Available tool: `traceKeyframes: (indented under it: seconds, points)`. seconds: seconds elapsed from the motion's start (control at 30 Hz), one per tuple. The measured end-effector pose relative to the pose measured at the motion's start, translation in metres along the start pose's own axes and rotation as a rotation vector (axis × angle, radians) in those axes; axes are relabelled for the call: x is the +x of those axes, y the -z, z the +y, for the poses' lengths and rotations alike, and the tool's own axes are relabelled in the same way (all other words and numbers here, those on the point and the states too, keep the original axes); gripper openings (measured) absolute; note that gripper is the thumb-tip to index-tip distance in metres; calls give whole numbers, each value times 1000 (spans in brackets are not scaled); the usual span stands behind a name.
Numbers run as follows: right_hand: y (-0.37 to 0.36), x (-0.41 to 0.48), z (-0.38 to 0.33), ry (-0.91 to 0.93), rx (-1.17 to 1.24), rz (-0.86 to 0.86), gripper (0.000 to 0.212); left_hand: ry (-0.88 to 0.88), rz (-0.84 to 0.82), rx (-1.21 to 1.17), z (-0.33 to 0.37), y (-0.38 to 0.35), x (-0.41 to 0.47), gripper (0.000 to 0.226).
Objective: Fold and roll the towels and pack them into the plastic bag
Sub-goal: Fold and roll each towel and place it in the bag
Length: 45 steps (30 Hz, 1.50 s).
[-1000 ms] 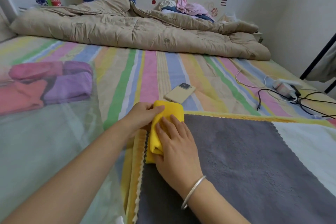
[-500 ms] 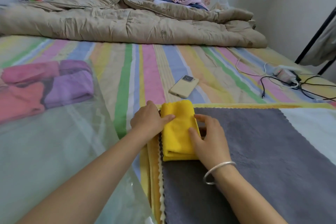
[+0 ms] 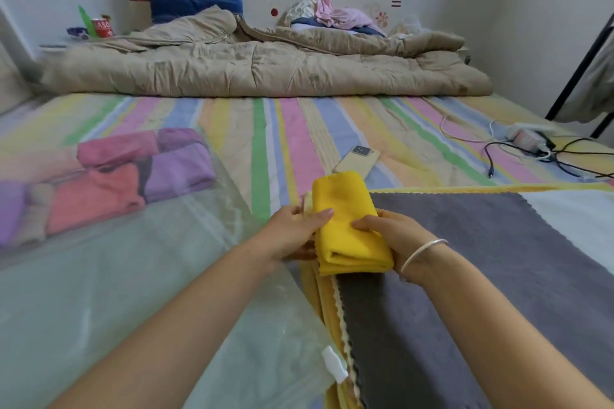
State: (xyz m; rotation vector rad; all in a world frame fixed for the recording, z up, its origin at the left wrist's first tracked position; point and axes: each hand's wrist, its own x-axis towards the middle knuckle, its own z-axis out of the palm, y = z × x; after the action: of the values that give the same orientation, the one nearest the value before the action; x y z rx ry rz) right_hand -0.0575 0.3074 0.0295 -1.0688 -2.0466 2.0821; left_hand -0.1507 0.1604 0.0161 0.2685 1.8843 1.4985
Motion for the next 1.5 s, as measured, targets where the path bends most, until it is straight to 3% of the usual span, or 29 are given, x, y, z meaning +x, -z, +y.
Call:
traceKeyframes:
  seconds: [0.1,0.17,0.23,0.33,0.43,0.57,0.7,0.97,1.13,1.2,1.3,1.4,1.43,1.5]
  points:
    - [-19,-26,-4,51,121,-169,36,114,-128,-204,1,23,-33,60]
    - [-35,-44,-4,53,145,-297,33,109,-144,-349,-4,40,-53,52]
    - [-53,-55,-1,63,94,-369,35,74,-57,-407,-12,56,-74,41]
    - [-84,-63,11,54,-17,-398,46,-10,187,-273,-31,80,-99,35]
    - [-119,-75,26,79,-52,-381,40,-40,356,-148,-51,100,-125,30]
    - [-162,-99,49,501,-434,-340,36,-24,461,-82,-75,122,-155,25]
    - [-193,-110,68,690,-769,-326,32,34,464,-172,-95,135,-180,22]
    - [-221,-130,75,715,-1123,-281,25,119,436,-157,-116,140,-206,20]
    - [-221,-149,72,631,-1342,-353,87,134,371,-139,-103,135,-210,29]
    - [-221,-152,76,648,-1461,-331,89,132,329,-220,-98,135,-213,25]
    - [-221,-151,83,695,-1412,-246,74,101,298,-262,-93,137,-220,26]
    - [-212,-146,86,686,-1309,-208,63,3,325,-75,-101,143,-228,23]
    - [-208,-144,86,677,-1283,-201,61,-73,361,95,-108,147,-232,22]
    - [-198,-138,85,665,-1241,-195,64,-268,400,598,-123,156,-245,42]
